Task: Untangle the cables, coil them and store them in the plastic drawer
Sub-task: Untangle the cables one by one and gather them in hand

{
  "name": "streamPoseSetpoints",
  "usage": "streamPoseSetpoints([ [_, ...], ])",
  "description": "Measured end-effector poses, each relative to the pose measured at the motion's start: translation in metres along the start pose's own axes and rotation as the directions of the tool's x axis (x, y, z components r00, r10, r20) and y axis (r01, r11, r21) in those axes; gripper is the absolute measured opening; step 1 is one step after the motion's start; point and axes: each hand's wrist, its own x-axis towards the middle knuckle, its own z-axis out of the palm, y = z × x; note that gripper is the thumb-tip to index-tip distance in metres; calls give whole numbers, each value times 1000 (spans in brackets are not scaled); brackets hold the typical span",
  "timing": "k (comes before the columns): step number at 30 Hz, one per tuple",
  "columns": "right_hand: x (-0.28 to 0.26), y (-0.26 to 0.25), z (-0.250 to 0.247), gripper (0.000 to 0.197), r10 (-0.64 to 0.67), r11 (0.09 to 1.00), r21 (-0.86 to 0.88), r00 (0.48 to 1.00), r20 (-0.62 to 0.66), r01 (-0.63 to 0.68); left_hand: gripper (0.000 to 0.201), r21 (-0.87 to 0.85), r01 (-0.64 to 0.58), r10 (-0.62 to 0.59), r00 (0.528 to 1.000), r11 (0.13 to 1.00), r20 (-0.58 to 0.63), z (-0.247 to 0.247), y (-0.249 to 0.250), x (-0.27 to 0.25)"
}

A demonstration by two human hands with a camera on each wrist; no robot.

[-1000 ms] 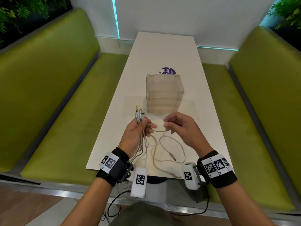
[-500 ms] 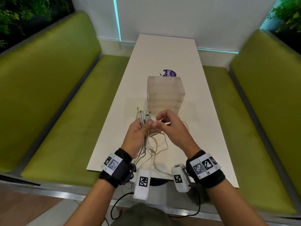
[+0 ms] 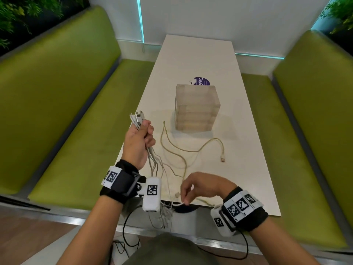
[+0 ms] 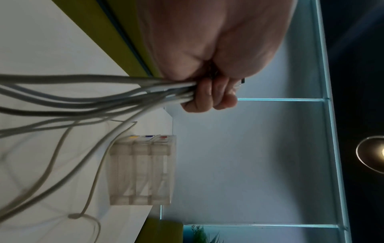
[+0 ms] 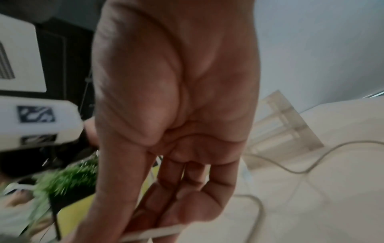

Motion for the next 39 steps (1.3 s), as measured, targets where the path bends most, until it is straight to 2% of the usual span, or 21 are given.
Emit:
streamPoseSetpoints([
  [3, 12, 5, 25, 9, 25, 972, -235, 999, 29, -18, 22, 28, -10, 9, 1000, 1000, 13, 0, 3, 0],
  [5, 21, 6, 40, 15, -16, 922, -387, 1000, 9, 18, 21, 66, -8, 6, 1000, 998, 28, 2, 1, -2],
  [6, 24, 7, 46, 18, -43, 914, -402, 999, 16, 46, 21, 78, -7, 4, 999, 997, 35, 3, -1, -3],
  [8, 25, 8, 54, 24, -61, 945, -316, 995, 75, 82, 20, 87, -5, 1, 999, 996, 43, 3, -2, -5],
  [11, 17, 9, 56, 25, -29, 995, -90, 979, 202, 48, 20, 85, -2, -1, 999, 996, 37, 1, -2, -5],
  [13, 15, 11, 57, 23, -1, 991, -130, 967, 253, 35, 21, 85, -3, 0, 1000, 996, 31, 1, -2, -4],
  [16, 17, 19, 61, 25, 10, 974, -225, 983, 182, 31, 21, 91, -3, -1, 999, 996, 34, 1, -1, -4],
  [20, 18, 30, 53, 30, -50, 982, -184, 999, 4, 50, 19, 111, 6, -12, 999, 994, 53, 1, -5, -7],
  [23, 14, 38, 39, 27, -14, 987, -159, 985, -171, -14, 19, 119, 14, -22, 998, 993, 66, 1, -10, -9],
  [25, 9, 49, 27, 33, 32, 983, -166, 962, -271, -79, 19, 131, 15, -25, 997, 991, 76, 1, -11, -10],
  [28, -1, 71, 16, 52, 106, 951, -260, 965, -241, -169, 18, 144, 18, -29, 996, 989, 79, 1, -13, -11],
  [31, -7, 84, 21, 55, 108, 948, -282, 981, -159, -150, 17, 142, 27, -38, 996, 990, 76, 2, -14, -11],
  [39, -7, 100, 31, 10, -37, 948, -313, 959, -282, -56, 15, 161, 45, -59, 995, 986, 83, 2, -24, -17],
])
